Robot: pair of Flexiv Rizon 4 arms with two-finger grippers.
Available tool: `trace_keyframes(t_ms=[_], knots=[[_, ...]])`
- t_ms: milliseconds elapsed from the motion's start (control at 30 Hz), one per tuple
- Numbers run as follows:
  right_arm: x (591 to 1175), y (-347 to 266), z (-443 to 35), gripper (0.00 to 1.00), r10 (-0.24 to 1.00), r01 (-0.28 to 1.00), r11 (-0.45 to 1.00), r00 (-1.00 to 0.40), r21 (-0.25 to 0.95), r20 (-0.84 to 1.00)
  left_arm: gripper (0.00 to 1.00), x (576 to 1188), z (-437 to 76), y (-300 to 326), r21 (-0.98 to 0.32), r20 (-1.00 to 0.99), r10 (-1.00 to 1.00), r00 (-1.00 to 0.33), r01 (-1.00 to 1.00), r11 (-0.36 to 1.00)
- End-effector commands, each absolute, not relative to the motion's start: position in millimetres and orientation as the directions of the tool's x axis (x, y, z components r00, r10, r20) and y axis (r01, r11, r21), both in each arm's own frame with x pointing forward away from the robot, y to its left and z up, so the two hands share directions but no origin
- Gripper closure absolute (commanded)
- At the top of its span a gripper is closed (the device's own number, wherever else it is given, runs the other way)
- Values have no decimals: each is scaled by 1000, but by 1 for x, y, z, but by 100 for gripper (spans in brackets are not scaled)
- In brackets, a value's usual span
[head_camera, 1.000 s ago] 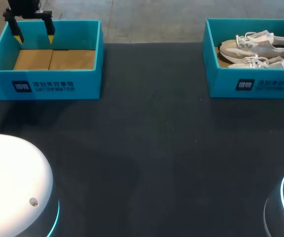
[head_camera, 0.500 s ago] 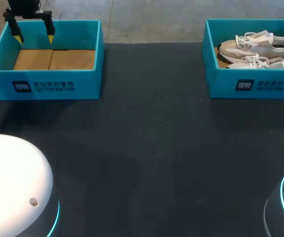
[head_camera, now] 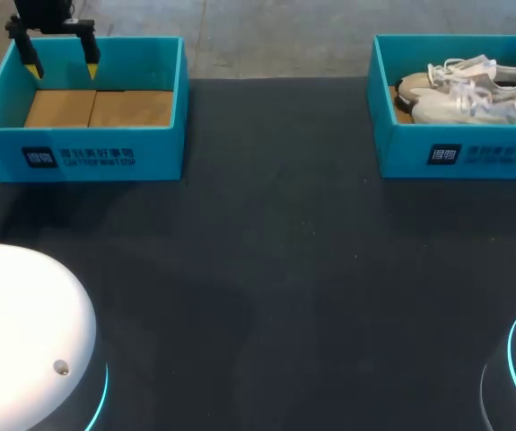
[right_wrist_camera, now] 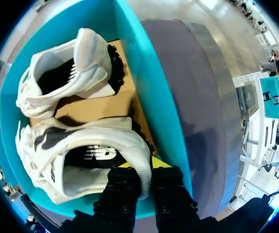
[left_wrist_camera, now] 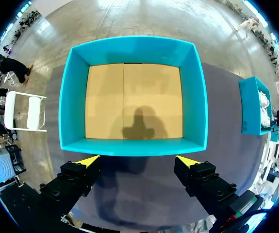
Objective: Take the shoe out of the shoebox, open the shoe tongue, remove and reinsert the insole, then place the shoe into the shoebox
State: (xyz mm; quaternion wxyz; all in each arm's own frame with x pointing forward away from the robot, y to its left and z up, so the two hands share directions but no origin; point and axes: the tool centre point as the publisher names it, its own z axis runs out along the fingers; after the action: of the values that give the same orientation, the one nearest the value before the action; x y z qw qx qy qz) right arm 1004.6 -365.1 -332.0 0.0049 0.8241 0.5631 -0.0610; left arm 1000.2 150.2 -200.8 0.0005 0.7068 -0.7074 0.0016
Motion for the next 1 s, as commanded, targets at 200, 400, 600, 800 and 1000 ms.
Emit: trace_keyframes(t_ms=[200, 400, 600, 800, 1000], knots=[[993, -360, -279, 100, 924, 931, -366, 361, -12, -127, 0, 1000, -201, 150, -1, 2, -1000, 0, -1000, 0], [995, -358, -251, 100, 927, 937, -350, 345, -7, -151, 0, 1000, -201, 150, -1, 2, -1000, 0, -1000, 0], [1002, -358, -223, 100, 929, 938, -348, 345, 6, -133, 0, 1000, -201, 150, -1, 2, -1000, 0, -1000, 0], [1008, -354, -194, 100, 935, 944, -330, 328, 7, -135, 0, 1000, -201, 150, -1, 2, -1000, 0, -1000, 0], [1011, -349, -177, 100, 945, 955, -298, 295, 2, -141, 0, 1000, -201, 150, -1, 2, -1000, 0, -1000, 0]])
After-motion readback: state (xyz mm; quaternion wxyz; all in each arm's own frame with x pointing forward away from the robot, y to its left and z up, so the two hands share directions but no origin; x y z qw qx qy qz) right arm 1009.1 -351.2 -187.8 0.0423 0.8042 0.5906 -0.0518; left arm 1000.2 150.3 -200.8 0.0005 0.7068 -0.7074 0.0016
